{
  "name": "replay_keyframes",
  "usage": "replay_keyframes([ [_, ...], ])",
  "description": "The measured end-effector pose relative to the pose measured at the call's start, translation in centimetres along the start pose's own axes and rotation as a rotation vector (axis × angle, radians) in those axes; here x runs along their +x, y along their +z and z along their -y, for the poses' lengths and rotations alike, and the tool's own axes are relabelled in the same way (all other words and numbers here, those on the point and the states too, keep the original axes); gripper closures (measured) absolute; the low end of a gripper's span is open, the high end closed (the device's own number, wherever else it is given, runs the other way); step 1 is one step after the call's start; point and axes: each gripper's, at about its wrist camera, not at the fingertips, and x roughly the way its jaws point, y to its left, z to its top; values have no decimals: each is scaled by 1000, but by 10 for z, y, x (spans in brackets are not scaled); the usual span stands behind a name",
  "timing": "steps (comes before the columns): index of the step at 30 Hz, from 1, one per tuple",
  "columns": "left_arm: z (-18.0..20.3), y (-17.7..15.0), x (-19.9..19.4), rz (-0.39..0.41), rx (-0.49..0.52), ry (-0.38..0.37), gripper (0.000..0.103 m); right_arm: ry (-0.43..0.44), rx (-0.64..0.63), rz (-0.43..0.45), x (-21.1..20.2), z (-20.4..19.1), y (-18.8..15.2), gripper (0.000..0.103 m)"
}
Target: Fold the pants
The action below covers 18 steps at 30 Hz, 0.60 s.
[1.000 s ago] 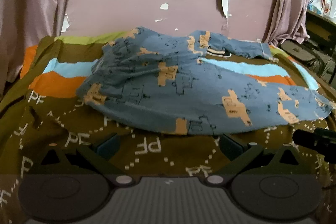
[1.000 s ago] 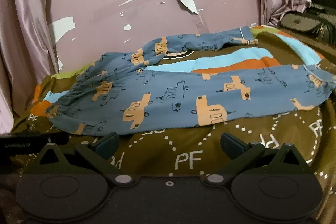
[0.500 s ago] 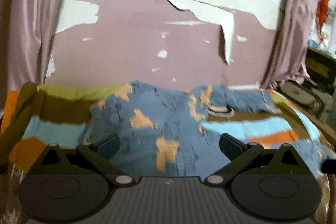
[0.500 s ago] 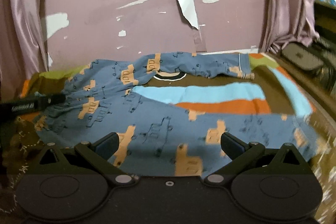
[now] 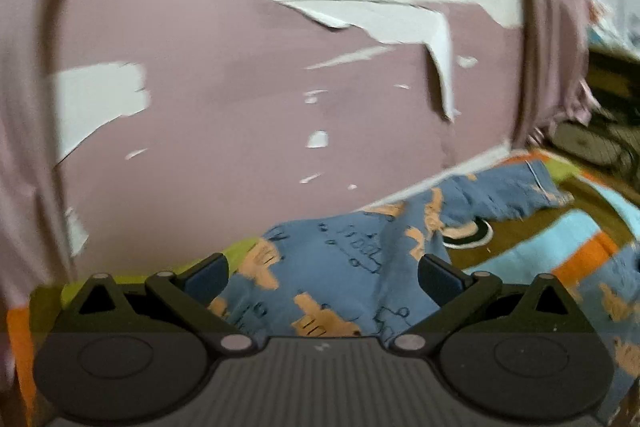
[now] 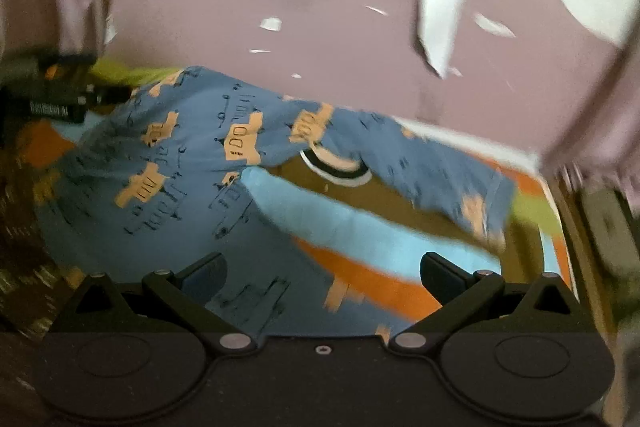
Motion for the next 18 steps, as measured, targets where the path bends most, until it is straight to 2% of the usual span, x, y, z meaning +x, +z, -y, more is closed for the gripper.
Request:
replay_keyframes([
  [2, 7, 9, 14, -20, 97, -11, 0, 44, -59, 53, 22, 12, 3, 1],
  [5, 19, 21, 42, -78, 238, 12, 0, 128, -41, 69, 53, 42, 15, 1],
  [7, 24, 29, 64, -124, 281, 39, 0, 153, -30, 96, 72, 65, 24, 1],
  [10, 19, 29, 98, -161, 266, 85, 0, 150, -21, 141, 105, 92, 31, 1],
  [14, -4, 21, 137, -183, 151, 169, 0, 139, -62, 159, 150, 107, 26, 1],
  [18, -21, 24, 150, -193, 93, 168, 0, 186, -61, 185, 174, 114, 34, 1],
])
